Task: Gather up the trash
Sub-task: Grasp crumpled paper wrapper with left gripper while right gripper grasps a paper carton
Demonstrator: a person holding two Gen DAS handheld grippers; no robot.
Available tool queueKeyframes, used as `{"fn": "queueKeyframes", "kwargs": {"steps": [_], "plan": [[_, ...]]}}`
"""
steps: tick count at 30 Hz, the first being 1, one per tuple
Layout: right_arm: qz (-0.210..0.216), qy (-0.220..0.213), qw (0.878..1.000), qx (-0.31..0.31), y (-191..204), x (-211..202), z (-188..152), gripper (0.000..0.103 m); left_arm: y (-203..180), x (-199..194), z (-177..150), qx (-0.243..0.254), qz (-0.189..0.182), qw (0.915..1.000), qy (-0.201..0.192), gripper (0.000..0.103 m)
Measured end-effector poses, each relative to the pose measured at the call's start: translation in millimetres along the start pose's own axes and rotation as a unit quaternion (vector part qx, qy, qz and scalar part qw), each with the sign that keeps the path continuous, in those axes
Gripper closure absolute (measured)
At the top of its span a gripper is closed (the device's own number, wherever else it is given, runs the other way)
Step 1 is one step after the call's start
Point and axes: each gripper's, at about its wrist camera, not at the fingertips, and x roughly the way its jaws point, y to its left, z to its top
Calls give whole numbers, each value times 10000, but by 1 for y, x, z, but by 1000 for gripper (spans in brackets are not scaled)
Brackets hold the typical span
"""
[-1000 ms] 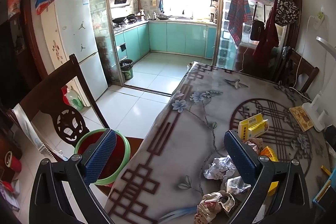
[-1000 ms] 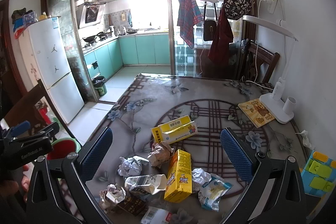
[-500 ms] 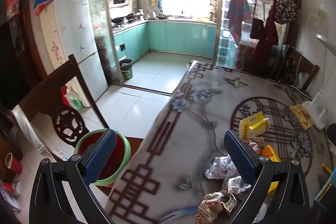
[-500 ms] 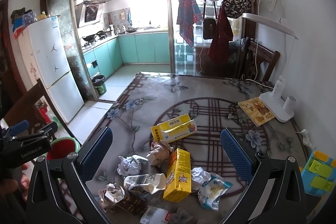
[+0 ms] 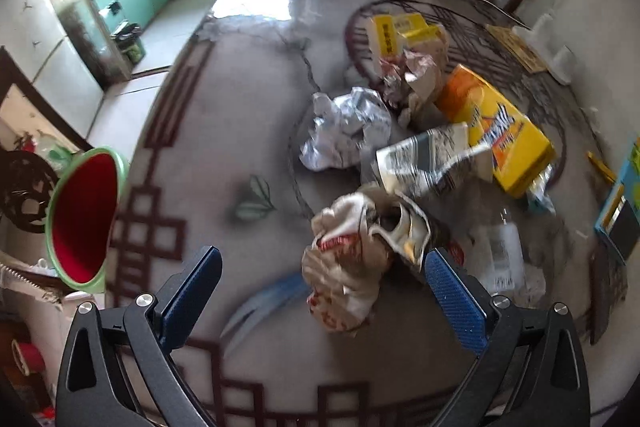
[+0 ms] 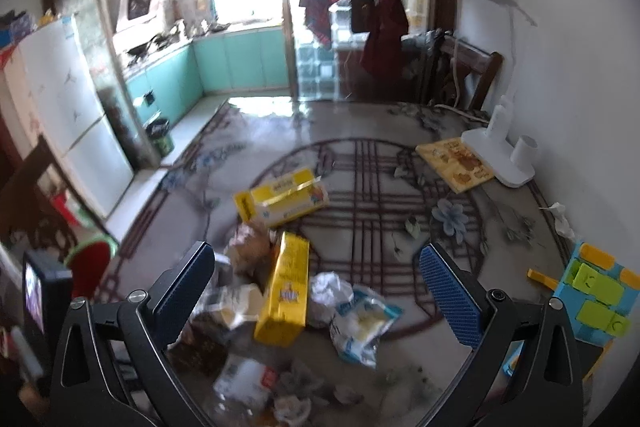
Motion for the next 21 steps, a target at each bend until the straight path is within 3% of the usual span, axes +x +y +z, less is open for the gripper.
{"fn": "queueKeyframes", "kwargs": {"steps": [4,6,9,12,17,19,21], "plan": [[891,798,9904,-696,27,21,-22,0,4,10,-16,365,-80,9989,279,1],[1245,1195,9758,-1346,57,35,-42,2,15,10,-24,285,-104,9990,326,1],[1747,1652,9535,-1818,90,62,-67,35,32,7,-29,-35,-86,9995,305,1],[1897,2121,9383,-1964,107,99,-83,39,41,1,-36,-79,26,9996,274,1],[1932,2460,9274,-2052,115,127,-92,40,69,3,-50,-358,206,9987,301,1],[1903,2491,9305,-1893,111,131,-87,67,74,4,-53,-425,221,9984,298,1],[2024,2395,9353,-1642,99,122,-76,80,69,1,-51,-340,223,9990,205,1]]}}
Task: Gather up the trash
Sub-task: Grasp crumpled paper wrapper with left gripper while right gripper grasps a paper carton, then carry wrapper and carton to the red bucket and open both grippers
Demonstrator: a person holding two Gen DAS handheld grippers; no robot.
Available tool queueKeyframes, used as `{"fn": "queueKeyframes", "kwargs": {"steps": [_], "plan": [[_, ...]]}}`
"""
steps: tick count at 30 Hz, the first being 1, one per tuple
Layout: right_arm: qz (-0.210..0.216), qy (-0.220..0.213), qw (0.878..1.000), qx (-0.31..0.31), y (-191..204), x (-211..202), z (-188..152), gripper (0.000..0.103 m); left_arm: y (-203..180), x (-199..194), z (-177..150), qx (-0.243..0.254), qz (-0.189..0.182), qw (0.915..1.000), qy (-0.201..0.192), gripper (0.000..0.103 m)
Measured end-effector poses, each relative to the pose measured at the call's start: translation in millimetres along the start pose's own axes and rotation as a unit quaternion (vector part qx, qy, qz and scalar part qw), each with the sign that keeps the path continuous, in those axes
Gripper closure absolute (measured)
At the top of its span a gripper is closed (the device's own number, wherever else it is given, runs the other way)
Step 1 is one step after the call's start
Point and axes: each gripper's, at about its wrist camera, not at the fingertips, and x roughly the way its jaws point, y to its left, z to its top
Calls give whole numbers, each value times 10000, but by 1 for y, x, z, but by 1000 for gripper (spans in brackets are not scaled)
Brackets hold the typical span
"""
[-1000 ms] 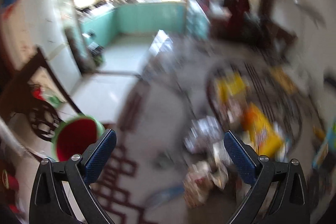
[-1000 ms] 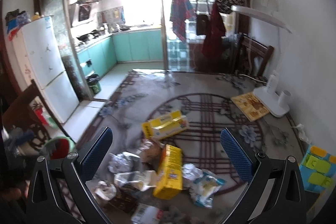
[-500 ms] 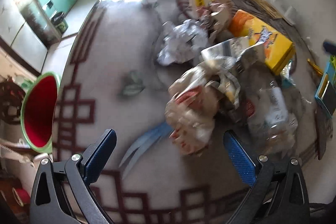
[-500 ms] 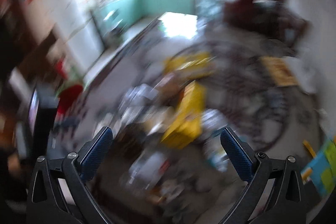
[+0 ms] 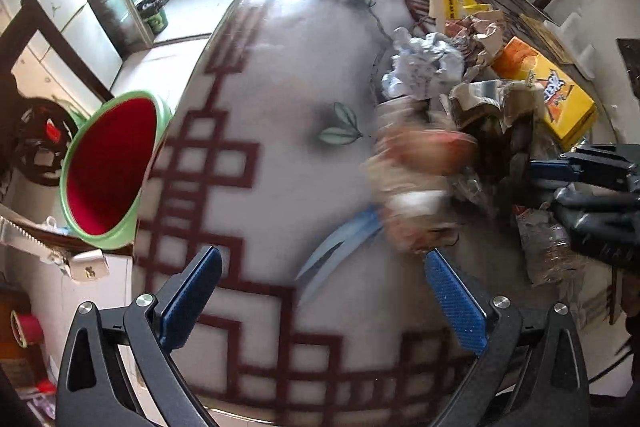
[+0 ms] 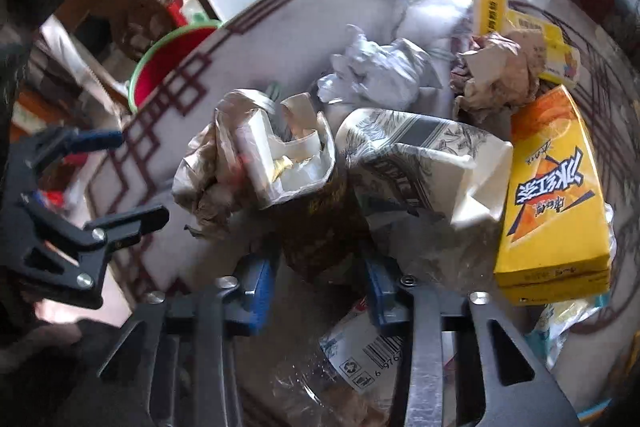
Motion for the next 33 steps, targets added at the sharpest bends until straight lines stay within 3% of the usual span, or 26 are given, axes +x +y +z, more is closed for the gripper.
{"fn": "queueKeyframes", "kwargs": {"steps": [3,7,13,14,15,16,19,26,33], "plan": [[78,-472,9987,173,-8,-40,-7,80,-17,-6,14,175,-97,9996,-200,1],[-53,-1026,9930,591,-27,-82,-17,80,-33,5,30,318,-90,9994,-139,1],[-332,-1357,9859,923,-34,-99,-24,80,-23,39,52,-288,-347,9990,23,3],[-332,-1357,9859,925,-29,-101,-24,80,-24,44,56,-332,-354,9988,30,8],[-339,-1345,9860,930,-27,-101,-25,80,-24,48,59,-353,-332,9988,85,39],[-339,-1335,9860,936,-26,-102,-27,80,-24,50,62,-379,-367,9985,144,63],[-278,-1388,9852,967,-18,-101,-25,80,-17,46,65,-484,-692,9963,130,75],[-129,-1432,9856,887,7,-95,6,80,22,1,76,-783,-743,9930,-474,77],[29,-1384,9886,595,53,-70,48,80,108,-27,77,-1235,-452,9868,-945,77]]}}
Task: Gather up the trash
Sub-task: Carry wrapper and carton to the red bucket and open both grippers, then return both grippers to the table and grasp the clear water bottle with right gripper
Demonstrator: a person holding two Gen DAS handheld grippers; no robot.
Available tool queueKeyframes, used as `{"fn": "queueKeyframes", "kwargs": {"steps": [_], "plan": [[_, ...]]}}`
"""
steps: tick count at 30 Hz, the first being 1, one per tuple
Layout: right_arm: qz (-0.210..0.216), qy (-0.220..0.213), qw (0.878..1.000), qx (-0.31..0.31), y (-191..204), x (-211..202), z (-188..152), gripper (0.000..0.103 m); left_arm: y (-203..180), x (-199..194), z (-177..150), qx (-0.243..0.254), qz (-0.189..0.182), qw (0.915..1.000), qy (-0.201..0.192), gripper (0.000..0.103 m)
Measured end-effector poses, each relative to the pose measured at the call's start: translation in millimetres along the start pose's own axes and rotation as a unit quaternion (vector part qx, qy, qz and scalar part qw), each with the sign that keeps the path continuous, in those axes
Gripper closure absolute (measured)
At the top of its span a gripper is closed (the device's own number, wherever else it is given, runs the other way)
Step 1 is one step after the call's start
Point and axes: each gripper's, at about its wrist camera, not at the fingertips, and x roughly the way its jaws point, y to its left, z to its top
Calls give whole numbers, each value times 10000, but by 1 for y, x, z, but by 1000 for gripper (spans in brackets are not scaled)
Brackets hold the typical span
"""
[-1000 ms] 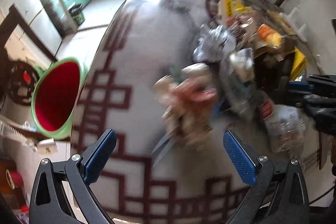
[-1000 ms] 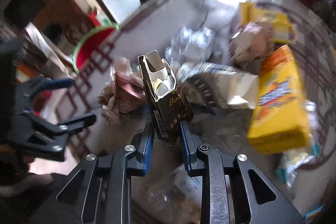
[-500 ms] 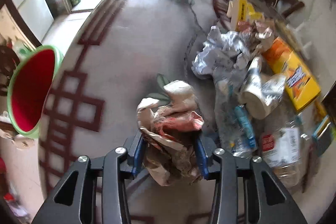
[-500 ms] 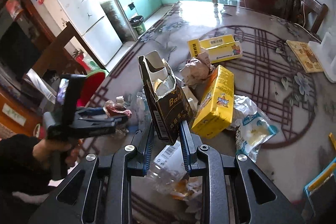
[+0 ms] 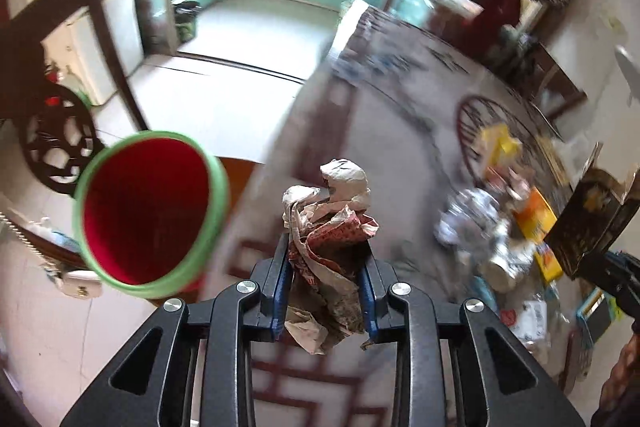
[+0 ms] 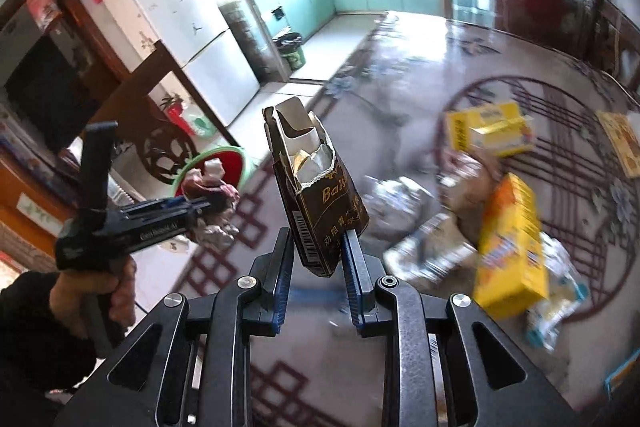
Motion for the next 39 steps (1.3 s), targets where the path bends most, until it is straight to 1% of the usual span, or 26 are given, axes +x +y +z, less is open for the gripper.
{"fn": "queueKeyframes", "kwargs": {"steps": [2,3,7,11,12,13,15,16,17,21,23,24,25,26,27,29,31,35,37,38,39], "plan": [[46,60,9999,-92,17,12,8,80,32,-8,9,-195,99,9997,-84,77],[71,80,9999,-123,23,18,11,80,46,-13,2,-222,117,9996,-106,77],[246,191,9992,-233,50,43,28,80,109,-23,13,-502,376,9978,-219,77],[499,352,9975,-348,82,77,47,80,151,-20,22,-670,561,9958,-270,76],[575,418,9967,-391,91,88,52,80,153,-18,24,-684,576,9956,-267,77],[646,485,9958,-435,100,99,56,80,168,-16,28,-717,637,9950,-273,77],[777,591,9939,-506,115,118,65,80,174,-12,32,-730,692,9946,-266,77],[835,632,9930,-549,122,128,68,80,185,-9,34,-753,746,9940,-252,77],[869,655,9923,-585,126,134,69,80,184,-8,35,-760,756,9939,-246,77],[1067,770,9890,-680,149,163,79,79,206,0,40,-806,885,9926,-223,75],[1172,760,9879,-666,154,170,81,77,213,2,43,-840,1002,9910,-271,66],[1094,733,9892,-644,156,174,82,67,216,3,45,-849,1042,9906,-263,55],[933,689,9914,-606,156,175,83,44,217,3,46,-848,1056,9904,-265,43],[853,632,9927,-567,156,174,83,32,217,3,47,-814,1098,9902,-296,39],[823,514,9940,-501,154,170,83,23,216,2,48,-800,1111,9901,-310,36],[833,412,9949,-402,146,159,82,23,213,1,49,-639,1267,9891,-392,36],[664,337,9965,-378,140,148,80,23,211,3,50,-583,1296,9891,-376,36],[274,191,9989,-327,117,119,65,23,195,7,50,-537,1195,9908,-353,36],[56,169,9996,-202,99,103,54,23,176,8,50,-404,1085,9927,-350,36],[-16,169,9998,-142,94,99,54,23,170,7,51,-375,1070,9929,-352,36],[-123,155,9998,-5,81,89,47,23,161,6,51,-311,1033,9935,-364,36]]}}
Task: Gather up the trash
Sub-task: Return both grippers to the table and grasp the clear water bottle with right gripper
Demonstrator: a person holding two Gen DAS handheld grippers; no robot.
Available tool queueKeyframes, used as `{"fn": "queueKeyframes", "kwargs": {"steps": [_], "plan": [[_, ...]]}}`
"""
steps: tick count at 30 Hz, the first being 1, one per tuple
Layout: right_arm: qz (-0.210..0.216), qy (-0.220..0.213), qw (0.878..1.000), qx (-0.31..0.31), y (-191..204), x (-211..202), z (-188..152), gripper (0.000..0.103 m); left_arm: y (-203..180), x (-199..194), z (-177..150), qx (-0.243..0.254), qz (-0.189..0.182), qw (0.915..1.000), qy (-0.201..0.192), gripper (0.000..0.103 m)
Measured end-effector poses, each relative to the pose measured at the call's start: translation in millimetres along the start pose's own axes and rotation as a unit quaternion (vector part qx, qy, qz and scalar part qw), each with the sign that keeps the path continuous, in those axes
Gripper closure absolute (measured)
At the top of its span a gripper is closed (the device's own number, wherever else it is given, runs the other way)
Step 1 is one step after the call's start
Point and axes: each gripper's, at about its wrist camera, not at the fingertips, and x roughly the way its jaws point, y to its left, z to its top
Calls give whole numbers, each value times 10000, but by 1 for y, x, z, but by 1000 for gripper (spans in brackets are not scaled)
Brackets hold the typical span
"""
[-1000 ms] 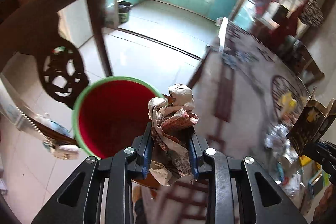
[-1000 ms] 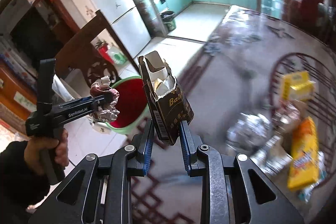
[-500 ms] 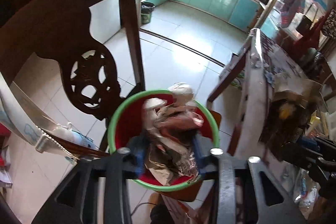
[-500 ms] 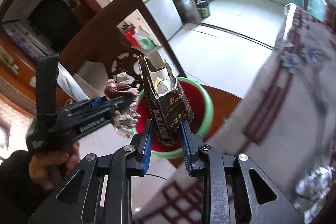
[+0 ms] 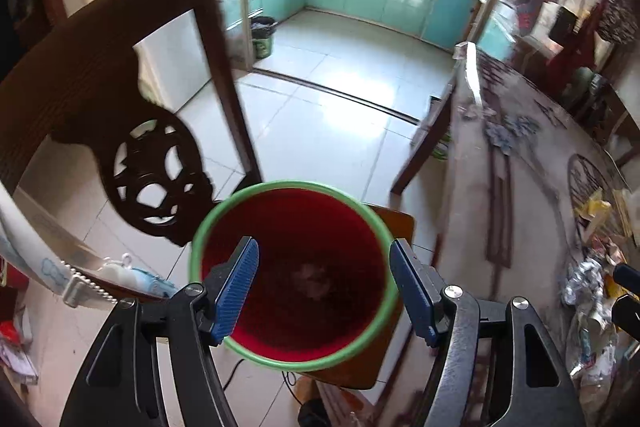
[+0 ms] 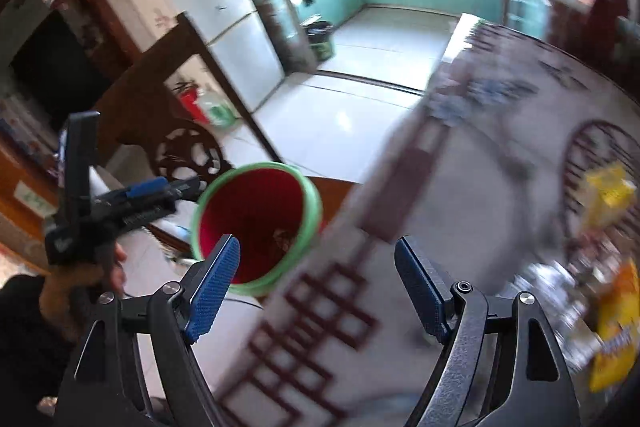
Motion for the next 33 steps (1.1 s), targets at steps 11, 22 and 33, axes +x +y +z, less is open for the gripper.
{"fn": "queueKeyframes", "kwargs": {"steps": [11,22,33], "plan": [[-1015,288,9856,1321,-122,-46,-50,23,-115,-33,-36,589,-559,9967,61,36],[-1139,716,9732,1867,-199,-56,-99,23,-207,-59,-76,944,-782,9924,79,36],[-417,1273,9716,1950,-223,-27,-120,39,-273,-62,-106,1268,-903,9875,266,36]]}}
